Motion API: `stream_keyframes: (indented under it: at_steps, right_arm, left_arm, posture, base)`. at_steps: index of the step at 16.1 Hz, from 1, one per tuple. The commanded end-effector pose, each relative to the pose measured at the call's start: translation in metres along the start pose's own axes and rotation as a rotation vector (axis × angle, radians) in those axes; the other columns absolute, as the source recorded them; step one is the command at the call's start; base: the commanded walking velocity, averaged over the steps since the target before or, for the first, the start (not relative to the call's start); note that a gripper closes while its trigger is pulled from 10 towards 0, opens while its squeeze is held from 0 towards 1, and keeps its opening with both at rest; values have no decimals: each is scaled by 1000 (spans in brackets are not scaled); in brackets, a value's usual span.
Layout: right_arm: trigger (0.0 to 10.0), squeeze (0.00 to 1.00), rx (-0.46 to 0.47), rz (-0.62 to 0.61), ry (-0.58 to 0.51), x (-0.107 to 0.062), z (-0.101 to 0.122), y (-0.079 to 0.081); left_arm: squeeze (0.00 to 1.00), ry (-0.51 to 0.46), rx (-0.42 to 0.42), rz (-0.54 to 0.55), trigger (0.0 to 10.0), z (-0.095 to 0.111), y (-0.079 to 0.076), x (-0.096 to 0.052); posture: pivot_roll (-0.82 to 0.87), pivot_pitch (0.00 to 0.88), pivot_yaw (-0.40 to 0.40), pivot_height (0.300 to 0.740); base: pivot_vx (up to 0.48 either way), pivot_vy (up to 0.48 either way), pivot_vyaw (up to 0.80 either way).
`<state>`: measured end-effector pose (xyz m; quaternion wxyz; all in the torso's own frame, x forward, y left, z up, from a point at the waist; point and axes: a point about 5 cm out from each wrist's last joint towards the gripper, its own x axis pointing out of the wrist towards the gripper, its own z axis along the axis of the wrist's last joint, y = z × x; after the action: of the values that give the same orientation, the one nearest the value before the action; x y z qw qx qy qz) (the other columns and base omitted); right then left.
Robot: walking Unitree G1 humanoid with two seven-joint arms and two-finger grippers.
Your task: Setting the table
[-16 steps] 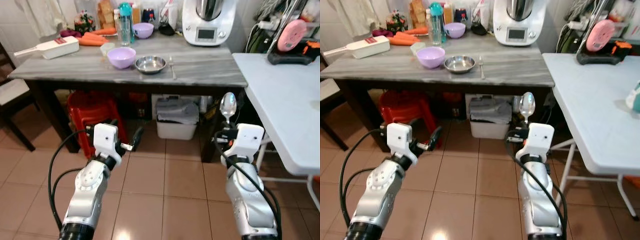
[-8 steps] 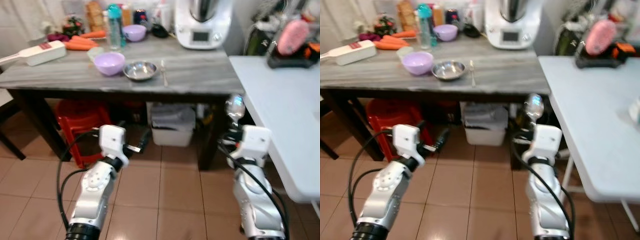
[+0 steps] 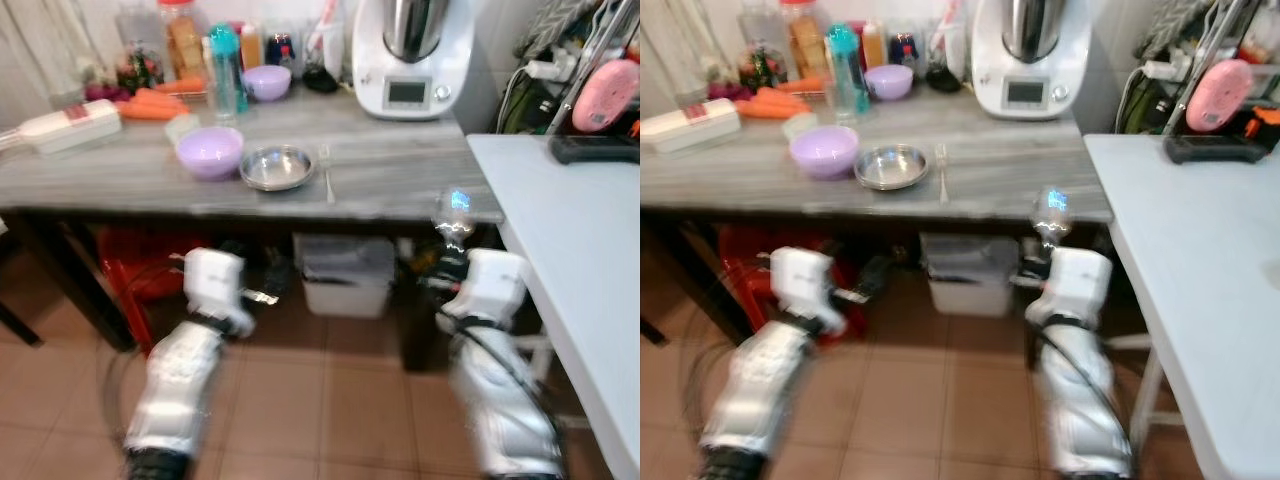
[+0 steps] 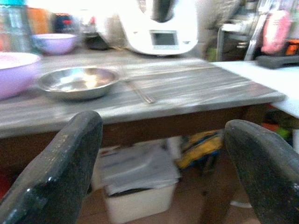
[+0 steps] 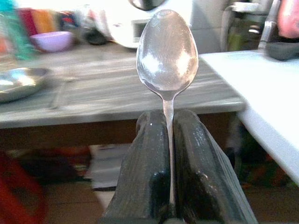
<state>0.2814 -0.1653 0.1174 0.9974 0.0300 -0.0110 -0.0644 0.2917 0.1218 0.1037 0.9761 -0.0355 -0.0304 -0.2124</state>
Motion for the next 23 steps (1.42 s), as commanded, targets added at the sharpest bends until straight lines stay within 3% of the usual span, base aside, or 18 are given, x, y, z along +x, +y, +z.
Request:
stream_keyframes:
  at_steps: [1, 10, 13, 23]
  right_arm:
    - [10000, 0, 14, 37, -42, 2, 10, 12]
    - [10000, 0, -8, 64, -44, 1, 11, 14]
    - [10000, 0, -4, 129, -9, -2, 6, 21]
    - [10000, 0, -7, 250, 102, -12, -12, 31]
  left_arm:
    - [0, 3, 26, 33, 10000, 3, 12, -4]
    - [0, 3, 19, 33, 10000, 2, 8, -4]
    - [0, 18, 37, 61, 10000, 0, 12, -8]
    - [0, 37, 120, 158, 10000, -6, 22, -37]
  posture:
    - [9, 0, 12, 740]
    - [7, 0, 4, 740]
    - [4, 0, 3, 740]
    - [2, 0, -7, 740]
  base:
    - [480, 0, 0]
    - [480, 0, 0]
    - [389, 0, 0]
    - [26, 0, 0]
